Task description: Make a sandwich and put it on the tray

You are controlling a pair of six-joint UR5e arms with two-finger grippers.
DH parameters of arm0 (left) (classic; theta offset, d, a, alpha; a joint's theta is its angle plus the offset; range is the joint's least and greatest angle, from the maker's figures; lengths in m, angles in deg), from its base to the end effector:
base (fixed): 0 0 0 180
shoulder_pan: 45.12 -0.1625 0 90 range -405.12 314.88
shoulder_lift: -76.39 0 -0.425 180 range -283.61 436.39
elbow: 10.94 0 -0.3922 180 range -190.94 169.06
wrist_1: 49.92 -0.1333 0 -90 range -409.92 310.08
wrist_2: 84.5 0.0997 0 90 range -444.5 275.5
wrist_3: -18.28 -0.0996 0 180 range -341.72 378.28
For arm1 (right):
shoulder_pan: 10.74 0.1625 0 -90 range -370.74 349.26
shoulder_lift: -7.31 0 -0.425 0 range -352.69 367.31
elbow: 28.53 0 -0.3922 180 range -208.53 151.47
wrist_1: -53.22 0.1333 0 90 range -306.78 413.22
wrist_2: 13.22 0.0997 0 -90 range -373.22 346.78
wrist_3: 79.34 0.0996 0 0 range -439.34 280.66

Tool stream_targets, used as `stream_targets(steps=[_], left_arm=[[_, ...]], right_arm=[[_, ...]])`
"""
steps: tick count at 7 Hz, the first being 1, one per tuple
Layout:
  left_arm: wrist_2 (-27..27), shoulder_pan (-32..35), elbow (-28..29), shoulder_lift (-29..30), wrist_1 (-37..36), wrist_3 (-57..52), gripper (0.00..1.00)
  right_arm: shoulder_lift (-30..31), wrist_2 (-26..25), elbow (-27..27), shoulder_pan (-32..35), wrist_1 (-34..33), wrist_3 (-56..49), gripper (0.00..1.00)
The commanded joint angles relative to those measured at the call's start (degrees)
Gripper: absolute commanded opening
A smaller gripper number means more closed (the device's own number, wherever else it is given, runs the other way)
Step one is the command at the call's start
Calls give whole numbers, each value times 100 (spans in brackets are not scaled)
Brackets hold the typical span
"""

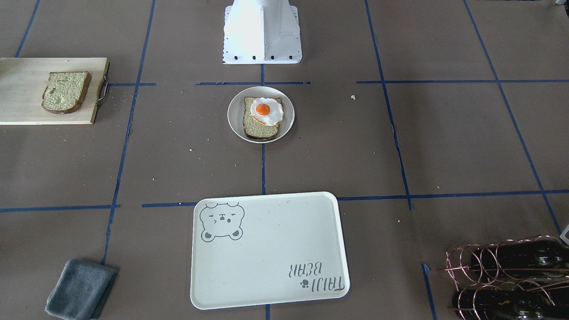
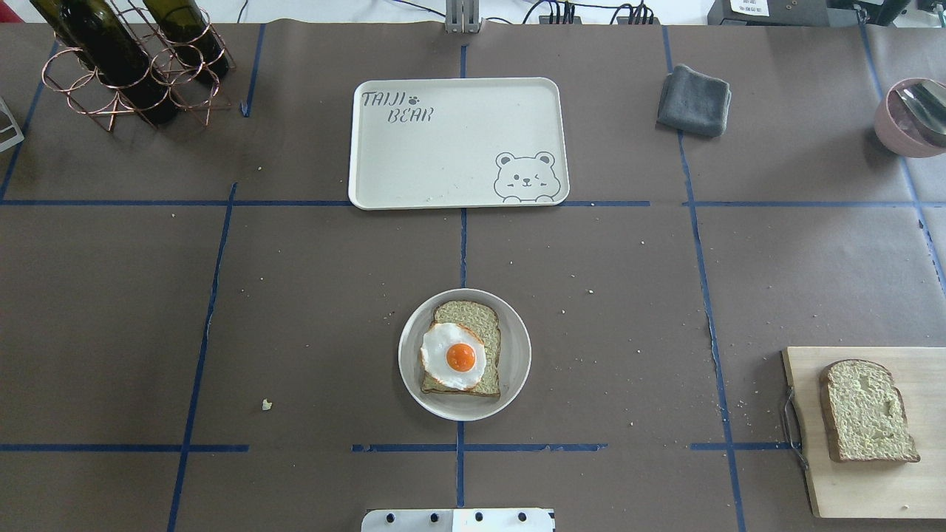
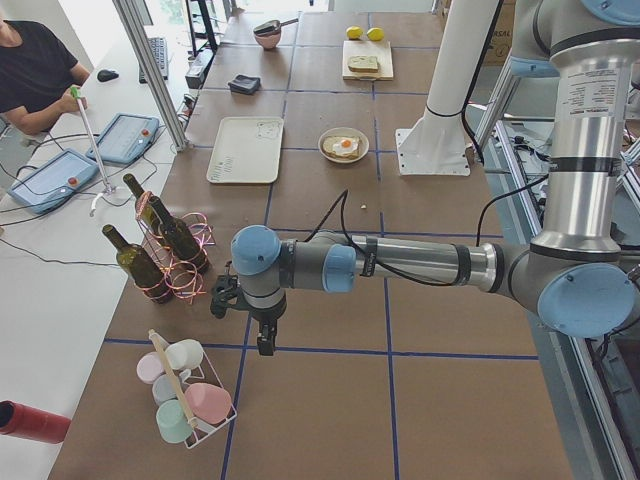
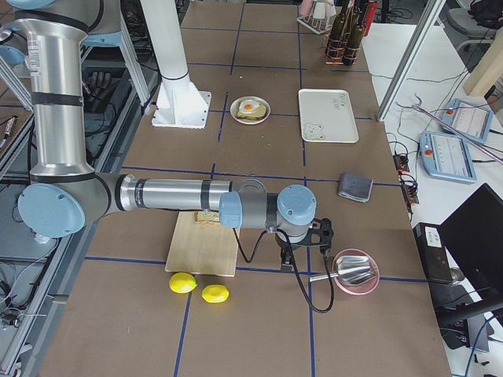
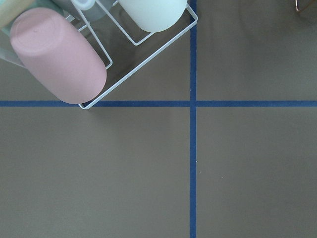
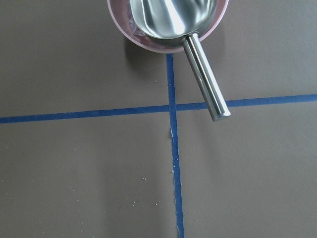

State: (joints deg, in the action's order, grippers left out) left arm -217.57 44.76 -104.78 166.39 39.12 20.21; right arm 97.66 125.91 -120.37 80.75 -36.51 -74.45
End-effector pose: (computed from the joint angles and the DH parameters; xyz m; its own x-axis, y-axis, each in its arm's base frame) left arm -0.0642 -0.4947 0.6289 0.7301 0.0022 -0.6833 0.0225 0.9994 0.0272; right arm 0.0707 -0.4895 0.6394 0.6501 0.0790 0.7557 -0.0817 0.9961 -0.0338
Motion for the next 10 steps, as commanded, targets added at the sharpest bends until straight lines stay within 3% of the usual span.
stream_targets(steps=[1, 4, 8, 10], left_arm=[[0, -5, -2, 9, 0, 0, 100], [0, -49, -256, 297, 70, -8, 100], [-8, -1163, -362, 589, 1729, 9, 100], [-410, -1664, -485, 833, 1977, 577, 100]], right_arm=[[0, 0, -9, 0, 0, 3, 100], [-9, 9, -114, 0, 26, 3, 100], [-351, 61, -439, -421, 44, 56, 100], [-176, 744, -605, -711, 132, 474, 100]])
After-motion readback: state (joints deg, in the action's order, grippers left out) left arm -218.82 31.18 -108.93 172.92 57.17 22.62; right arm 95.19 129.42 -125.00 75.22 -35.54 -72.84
